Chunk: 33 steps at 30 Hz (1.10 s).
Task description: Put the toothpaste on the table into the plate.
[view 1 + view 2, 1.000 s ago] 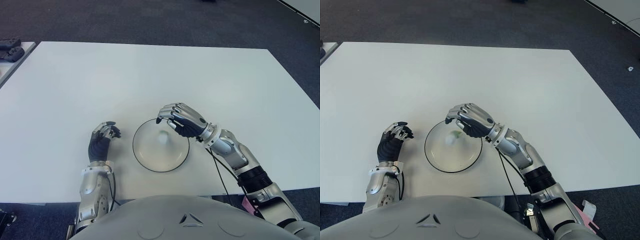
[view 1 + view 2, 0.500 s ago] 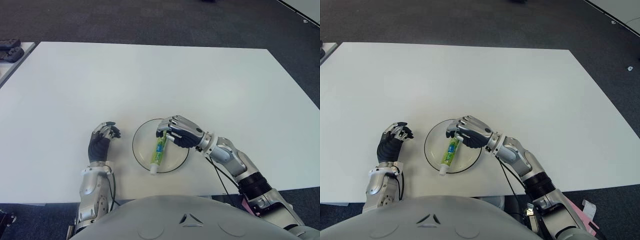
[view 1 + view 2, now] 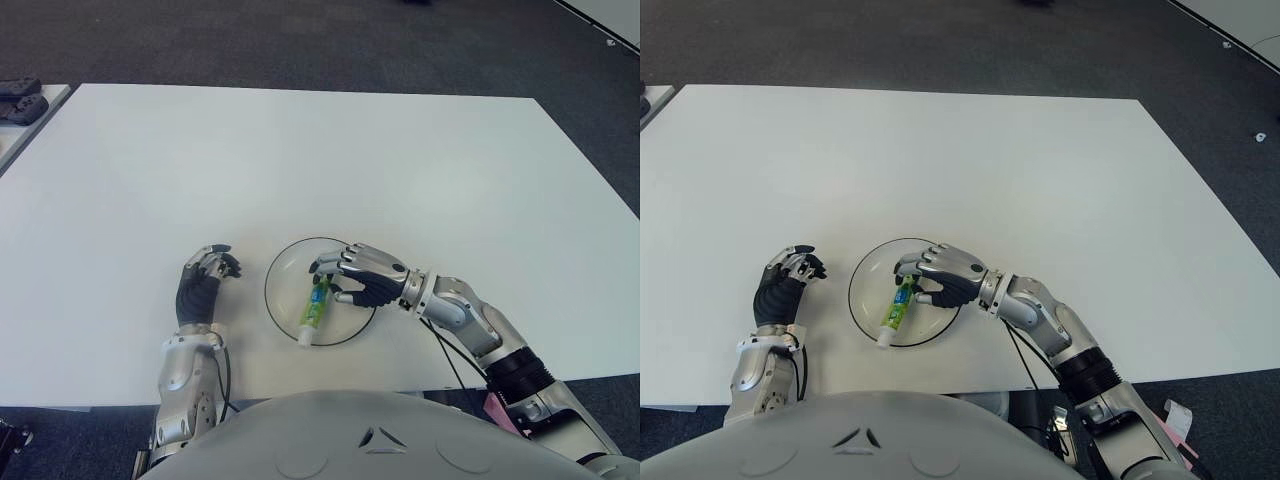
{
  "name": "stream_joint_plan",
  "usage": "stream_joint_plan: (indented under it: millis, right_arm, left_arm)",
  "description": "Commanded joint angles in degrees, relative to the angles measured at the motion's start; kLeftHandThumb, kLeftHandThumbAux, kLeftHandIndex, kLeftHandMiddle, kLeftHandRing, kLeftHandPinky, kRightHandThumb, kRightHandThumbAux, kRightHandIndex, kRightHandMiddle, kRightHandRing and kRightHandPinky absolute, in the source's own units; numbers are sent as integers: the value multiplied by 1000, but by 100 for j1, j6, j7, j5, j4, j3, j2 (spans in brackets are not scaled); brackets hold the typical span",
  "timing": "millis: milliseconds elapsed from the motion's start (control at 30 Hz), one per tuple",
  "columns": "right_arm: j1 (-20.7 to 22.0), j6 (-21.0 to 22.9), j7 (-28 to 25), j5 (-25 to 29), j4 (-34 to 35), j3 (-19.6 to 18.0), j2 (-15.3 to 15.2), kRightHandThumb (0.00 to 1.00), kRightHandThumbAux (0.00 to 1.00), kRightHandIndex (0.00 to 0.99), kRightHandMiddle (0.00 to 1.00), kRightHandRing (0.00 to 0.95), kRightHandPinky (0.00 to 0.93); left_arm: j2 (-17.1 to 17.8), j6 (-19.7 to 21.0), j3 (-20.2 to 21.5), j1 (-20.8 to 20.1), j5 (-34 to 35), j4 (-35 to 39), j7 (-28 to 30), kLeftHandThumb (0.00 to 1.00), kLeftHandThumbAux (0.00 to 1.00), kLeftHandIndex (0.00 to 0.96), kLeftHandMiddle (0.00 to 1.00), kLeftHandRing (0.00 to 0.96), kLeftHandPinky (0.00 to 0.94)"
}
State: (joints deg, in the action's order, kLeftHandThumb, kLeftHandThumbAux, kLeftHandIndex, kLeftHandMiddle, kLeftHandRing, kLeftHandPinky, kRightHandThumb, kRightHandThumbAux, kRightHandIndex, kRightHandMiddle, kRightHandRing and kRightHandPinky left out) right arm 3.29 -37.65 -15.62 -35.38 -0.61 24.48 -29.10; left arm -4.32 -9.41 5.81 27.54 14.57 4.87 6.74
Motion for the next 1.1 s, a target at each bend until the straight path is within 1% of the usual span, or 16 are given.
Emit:
stream_joint_plan:
  millis: [33,167,200,333,433,567,633,667,733,767,833,867,967,1000,1033,1100]
  right_arm:
    - [-18,179,40,-248,79,-78,-76,534,533,47,85,163,242]
    - [-71,236,49,-242,177,-141,-74,460,537,12,24,98,188]
    - [-86,245,47,-229,207,-157,-76,423,534,7,15,76,159]
    - [-204,332,-103,55,460,-269,-136,333,538,1,3,21,112]
    - [-223,424,-185,125,485,-259,-118,309,554,0,0,7,98]
    - [-275,537,-185,218,534,-315,-67,305,584,0,0,1,102]
    - [-326,624,-134,301,564,-376,-3,301,624,0,0,0,83]
    - [-349,662,-121,338,582,-401,20,281,649,0,0,0,72]
    - [-415,761,-89,512,597,-470,111,243,688,0,0,0,65]
    - [-491,809,21,702,573,-537,251,234,696,0,0,0,65]
    - [-601,880,170,999,538,-639,474,177,741,0,16,20,80]
    - [-637,906,211,1104,528,-672,552,165,751,0,23,25,86]
    - [-764,969,346,1672,456,-820,877,122,786,11,54,55,116]
    - [-813,984,398,1903,430,-872,1017,109,799,33,79,81,154]
    - [-841,992,422,2041,414,-905,1105,98,814,65,119,131,207]
    - [-888,1022,411,2344,394,-956,1246,86,828,92,153,176,254]
  left_arm:
    - [34,77,-20,61,-74,-77,-3,708,718,435,582,575,545]
    - [61,40,-9,56,-17,-106,57,709,719,435,587,578,551]
    - [64,40,-5,53,-1,-113,66,709,718,435,587,578,551]
    - [68,70,10,34,42,-135,74,711,718,435,584,572,544]
    - [63,115,12,24,15,-130,22,712,718,436,581,570,544]
    - [60,138,14,14,-28,-131,-25,713,718,436,581,571,545]
    - [57,160,18,7,-39,-125,-43,713,718,436,583,573,547]
    - [54,172,19,7,-39,-120,-49,713,718,436,583,572,545]
    - [44,197,29,2,-22,-117,-57,712,718,436,581,569,541]
    - [30,228,39,-2,-11,-107,-82,712,718,436,580,568,540]
    - [12,266,52,-8,-1,-94,-113,712,718,435,578,568,542]
    - [9,273,57,-11,0,-93,-119,712,718,435,578,568,543]
    - [-1,289,66,-22,-11,-91,-130,711,718,435,578,570,548]
    - [-4,300,64,-25,-32,-84,-150,711,717,435,579,573,552]
    - [-5,309,64,-29,-47,-80,-164,711,717,435,581,575,551]
    - [-2,332,61,-30,-68,-68,-180,711,717,435,582,577,551]
